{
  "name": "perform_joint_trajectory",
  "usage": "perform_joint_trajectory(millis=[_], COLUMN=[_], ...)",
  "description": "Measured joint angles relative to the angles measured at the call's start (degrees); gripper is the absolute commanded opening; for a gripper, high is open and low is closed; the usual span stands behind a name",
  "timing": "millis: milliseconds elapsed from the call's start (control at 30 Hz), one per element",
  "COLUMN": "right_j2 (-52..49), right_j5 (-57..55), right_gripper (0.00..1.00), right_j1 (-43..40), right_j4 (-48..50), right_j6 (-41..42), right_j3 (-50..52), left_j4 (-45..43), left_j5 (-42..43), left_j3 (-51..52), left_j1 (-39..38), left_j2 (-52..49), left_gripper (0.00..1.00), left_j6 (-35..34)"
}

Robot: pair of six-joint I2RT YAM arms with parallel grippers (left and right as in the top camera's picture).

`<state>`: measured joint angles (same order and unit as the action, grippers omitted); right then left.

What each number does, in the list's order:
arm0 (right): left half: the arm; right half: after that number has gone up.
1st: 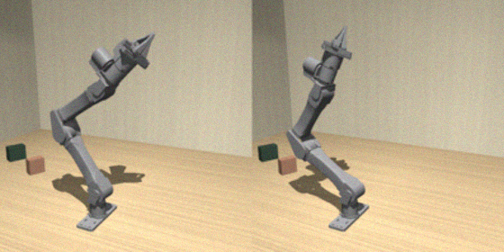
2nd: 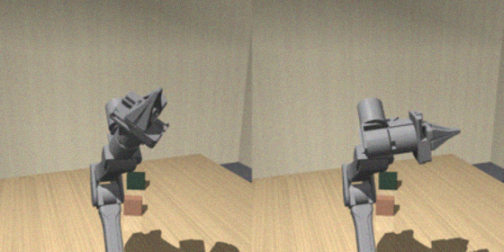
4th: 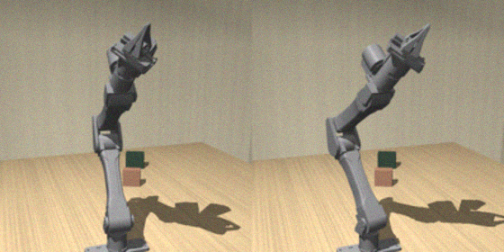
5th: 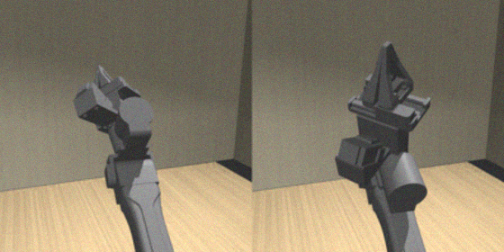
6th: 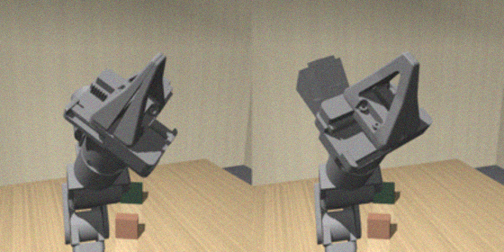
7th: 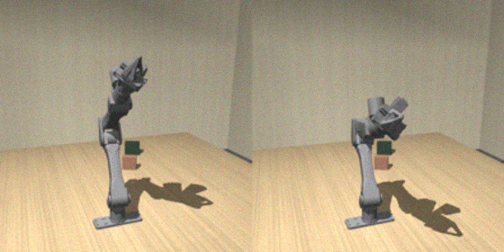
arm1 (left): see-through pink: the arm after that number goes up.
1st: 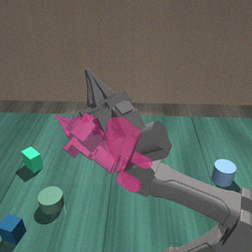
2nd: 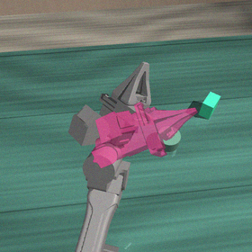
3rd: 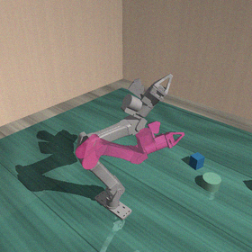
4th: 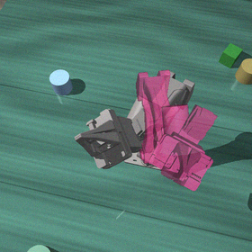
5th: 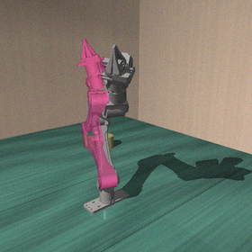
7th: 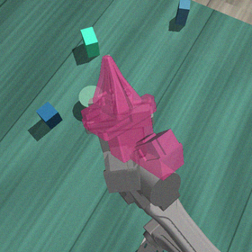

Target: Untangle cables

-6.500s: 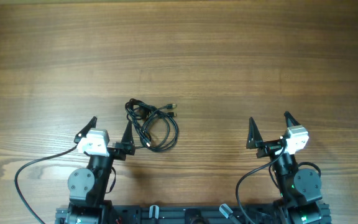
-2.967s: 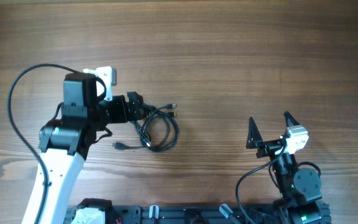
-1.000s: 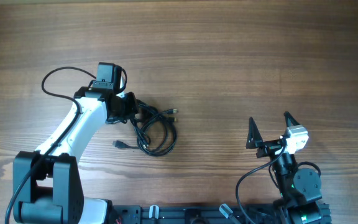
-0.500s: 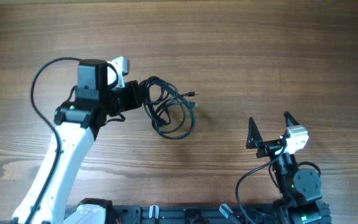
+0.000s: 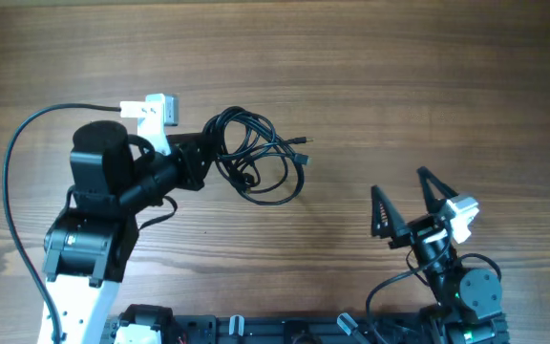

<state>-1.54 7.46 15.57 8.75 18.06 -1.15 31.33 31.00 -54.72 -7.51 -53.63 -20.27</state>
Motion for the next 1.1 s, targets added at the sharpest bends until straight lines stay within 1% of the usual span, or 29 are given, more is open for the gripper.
perform_joint_trajectory(millis=[33, 100, 167, 200, 267, 300, 400, 467, 600, 667, 767, 800, 900, 967, 1100], right_j2=[0.00, -0.04, -0.68, -1.77, -5.57, -8.24, -18.03, -25.83, -41.81, -46.84, -53.40, -54.18, -55.63, -55.63, -55.63], right_j5=[2.71, 4.46, 5.84, 6.19, 7.06, 7.80, 12.55, 18.36, 30.82, 35.36, 41.44, 42.34, 44.76, 45.07, 44.76], right_gripper=[1.00, 1.00, 1.00, 1.00, 1.00, 1.00, 1.00, 1.00, 1.00, 1.00, 1.00, 1.00, 1.00, 1.00, 1.00], right_j1=[0.00, 0.00, 0.00, 0.00, 0.00, 0.00, -0.02, -0.15, -0.15, -0.15, -0.15, -0.15, -0.15, -0.15, -0.15], right_j4=[-1.42, -5.18, -10.54, -14.80, -22.36, -24.50, -27.63, -27.82, -29.00, -28.98, -28.46, -27.82, -20.70, -16.46, -13.81], right_j6=[0.39, 1.27, 1.88, 2.10, 2.32, 2.34, 2.45, 1.62, 0.22, -0.37, -1.51, -1.68, -2.62, -3.17, -2.93], right_j3=[-1.53, -4.72, -10.69, -14.03, -20.02, -22.73, -30.12, -34.03, -41.05, -42.86, -43.69, -43.69, -43.98, -44.17, -44.24], left_j4=[-0.17, -0.17, -0.31, -0.35, -0.42, -0.52, -0.61, -0.59, -0.37, 0.37, 3.69, 5.62, 7.76, 8.83, 11.37], left_j5=[0.02, 0.02, 0.02, 0.02, 0.07, 0.22, 0.31, 0.50, 3.98, 4.96, 5.62, 5.99, 8.74, 11.06, 14.08], left_j3=[0.00, 0.00, 0.00, 0.00, 0.00, 0.00, 0.00, 0.00, 0.00, 0.00, 0.00, 0.00, 0.00, 0.00, 0.00], left_j1=[0.00, 0.00, 0.00, 0.00, 0.00, 0.00, 0.00, 0.00, 0.00, 0.00, 0.00, 0.00, 0.00, 0.00, 0.00], left_j2=[0.31, 0.35, 0.35, 0.35, 0.35, 0.35, 0.35, 0.35, 0.37, 0.37, 0.37, 0.37, 0.39, 0.39, 0.39], left_gripper=[0.04, 0.04, 0.04, 0.04, 0.04, 0.04, 0.04, 0.04, 0.04, 0.04, 0.04, 0.04, 0.04, 0.04, 0.04], left_j6=[0.02, 0.02, 0.48, 0.98, 1.92, 2.16, 2.60, 3.15, 7.61, 9.86, 15.15, 17.49, 22.77, 25.03, 27.17])
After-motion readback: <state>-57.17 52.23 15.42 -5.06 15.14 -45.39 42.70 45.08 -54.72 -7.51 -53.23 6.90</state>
